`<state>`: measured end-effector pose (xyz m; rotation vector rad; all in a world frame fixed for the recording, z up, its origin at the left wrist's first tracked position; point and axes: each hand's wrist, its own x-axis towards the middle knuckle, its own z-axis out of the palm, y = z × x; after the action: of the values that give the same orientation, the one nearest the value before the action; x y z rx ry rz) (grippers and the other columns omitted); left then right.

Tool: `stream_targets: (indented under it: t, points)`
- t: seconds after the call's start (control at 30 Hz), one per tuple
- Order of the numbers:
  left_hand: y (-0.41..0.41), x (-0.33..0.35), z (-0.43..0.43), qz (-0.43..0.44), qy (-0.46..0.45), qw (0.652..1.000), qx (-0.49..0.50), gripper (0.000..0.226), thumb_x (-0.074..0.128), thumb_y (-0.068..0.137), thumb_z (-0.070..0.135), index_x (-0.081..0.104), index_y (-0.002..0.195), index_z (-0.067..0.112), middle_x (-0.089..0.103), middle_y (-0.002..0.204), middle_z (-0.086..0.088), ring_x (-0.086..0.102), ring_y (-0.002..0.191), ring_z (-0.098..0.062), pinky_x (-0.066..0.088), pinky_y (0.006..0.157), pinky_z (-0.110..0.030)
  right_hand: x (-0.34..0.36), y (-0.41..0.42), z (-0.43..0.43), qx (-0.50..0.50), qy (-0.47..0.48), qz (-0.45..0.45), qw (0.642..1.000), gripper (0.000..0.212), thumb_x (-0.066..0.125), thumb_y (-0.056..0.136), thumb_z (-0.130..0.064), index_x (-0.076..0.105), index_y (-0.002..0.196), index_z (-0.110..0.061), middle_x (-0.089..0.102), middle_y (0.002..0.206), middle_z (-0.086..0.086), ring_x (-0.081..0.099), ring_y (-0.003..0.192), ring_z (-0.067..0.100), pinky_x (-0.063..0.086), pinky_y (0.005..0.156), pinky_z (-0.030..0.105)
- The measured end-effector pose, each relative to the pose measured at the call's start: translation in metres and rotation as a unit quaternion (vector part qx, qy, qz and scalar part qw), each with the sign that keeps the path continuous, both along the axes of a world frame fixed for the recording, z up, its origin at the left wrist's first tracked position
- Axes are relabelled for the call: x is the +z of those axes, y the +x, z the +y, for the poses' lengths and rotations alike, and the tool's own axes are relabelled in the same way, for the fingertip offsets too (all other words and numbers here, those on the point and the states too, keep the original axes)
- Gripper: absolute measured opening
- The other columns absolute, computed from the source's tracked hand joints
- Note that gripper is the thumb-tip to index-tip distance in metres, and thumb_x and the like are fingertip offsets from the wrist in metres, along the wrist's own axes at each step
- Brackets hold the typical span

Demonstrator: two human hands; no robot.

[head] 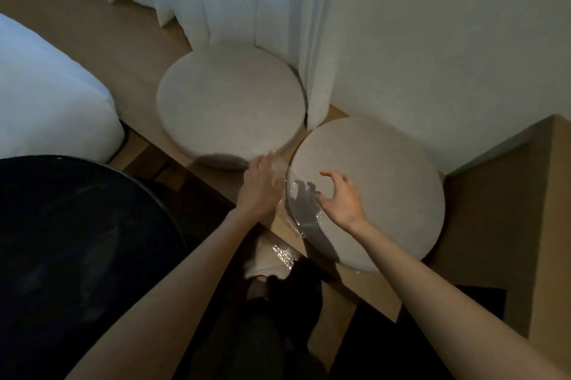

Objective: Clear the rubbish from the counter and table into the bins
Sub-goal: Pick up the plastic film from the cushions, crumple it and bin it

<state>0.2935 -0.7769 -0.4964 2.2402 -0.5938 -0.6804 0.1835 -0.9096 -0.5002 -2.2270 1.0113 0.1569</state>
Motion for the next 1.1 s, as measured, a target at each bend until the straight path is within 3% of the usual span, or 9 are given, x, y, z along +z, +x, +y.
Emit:
stream_targets:
  t: [0.2,0.37,0.47,0.57,0.63,0.73,0.9,1.0,1.1]
  points:
    - [0.031,-0.073,-0.023,0.052,0.044,0.998,-0.011,0.065,0.052,0.093,0.03,0.016,0.148,0.031,0.005,0.157,-0.006,0.017,0.141,-0.035,0.03,0.109,-0.05,-0.069,0.043,-0.018,0.036,0.033,0.053,0.997,0.063,0.069,0.083,-0.022,0.039,0.137,-0.032,0.033,0.144,0.009,0.028,0.132,0.032,0.031,0.106,0.038]
    - [0.052,-0.142,-0.043,0.013,0.073,0.996,-0.051,0.069,0.056,0.091,0.025,0.019,0.148,0.033,0.001,0.159,0.002,0.013,0.142,-0.034,0.029,0.109,-0.045,-0.149,0.061,-0.037,0.064,0.038,0.112,0.991,0.075,0.071,0.081,-0.029,0.03,0.142,-0.04,0.024,0.15,0.006,0.024,0.133,0.034,0.036,0.105,0.043]
    - [0.065,-0.185,-0.052,0.003,0.094,0.993,-0.078,0.074,0.06,0.089,0.026,0.016,0.148,0.036,-0.002,0.159,0.004,0.008,0.143,-0.034,0.028,0.11,-0.046,-0.199,0.065,-0.044,0.097,0.011,0.151,0.984,0.087,0.073,0.078,-0.036,0.019,0.145,-0.044,0.016,0.154,0.004,0.021,0.135,0.034,0.038,0.105,0.047]
    - [0.071,-0.218,-0.062,-0.001,0.105,0.99,-0.092,0.077,0.062,0.087,0.028,0.014,0.147,0.04,-0.005,0.159,0.005,0.003,0.144,-0.032,0.025,0.112,-0.048,-0.236,0.065,-0.046,0.145,-0.081,0.179,0.97,0.094,0.075,0.076,-0.039,0.014,0.148,-0.037,0.014,0.152,0.009,0.023,0.134,0.034,0.039,0.103,0.05]
    - [0.074,-0.233,-0.068,-0.011,0.118,0.988,-0.103,0.079,0.063,0.087,0.028,0.013,0.146,0.042,-0.006,0.159,0.006,0.002,0.144,-0.032,0.026,0.112,-0.05,-0.252,0.063,-0.048,0.18,-0.139,0.144,0.963,0.089,0.073,0.079,-0.033,0.017,0.148,-0.028,0.02,0.147,0.013,0.03,0.129,0.034,0.042,0.099,0.048]
    - [0.075,-0.243,-0.072,-0.037,0.143,0.981,-0.128,0.083,0.065,0.085,0.026,0.011,0.146,0.044,-0.008,0.159,0.007,0.002,0.144,-0.032,0.027,0.111,-0.05,-0.263,0.059,-0.054,0.18,-0.099,0.052,0.977,0.078,0.074,0.079,-0.019,0.029,0.144,-0.019,0.029,0.139,0.013,0.046,0.116,0.032,0.049,0.092,0.042]
    - [0.064,-0.231,-0.067,-0.044,0.179,0.97,-0.157,0.093,0.069,0.081,0.022,0.006,0.146,0.047,-0.013,0.158,0.01,-0.001,0.145,-0.03,0.029,0.11,-0.051,-0.249,0.059,-0.06,0.153,-0.003,-0.03,0.988,0.024,0.063,0.085,-0.008,0.068,0.108,-0.006,0.064,0.103,0.016,0.062,0.093,0.032,0.046,0.075,0.036]
    - [0.053,-0.211,-0.063,-0.055,0.191,0.961,-0.194,0.106,0.075,0.076,0.024,-0.001,0.145,0.047,-0.018,0.157,0.01,-0.006,0.145,-0.029,0.027,0.111,-0.052,-0.219,0.056,-0.068,0.139,0.037,-0.025,0.989,0.023,0.064,0.088,-0.015,0.071,0.109,-0.009,0.068,0.106,0.011,0.063,0.095,0.022,0.04,0.076,0.02]
    - [0.039,-0.185,-0.06,-0.066,0.19,0.955,-0.22,0.107,0.075,0.075,0.032,-0.004,0.144,0.048,-0.019,0.156,0.012,-0.012,0.145,-0.029,0.015,0.114,-0.055,-0.183,0.045,-0.077,0.156,0.028,-0.064,0.985,0.019,0.064,0.089,-0.017,0.072,0.105,-0.012,0.066,0.099,0.006,0.055,0.074,0.005,0.035,0.068,0.01]
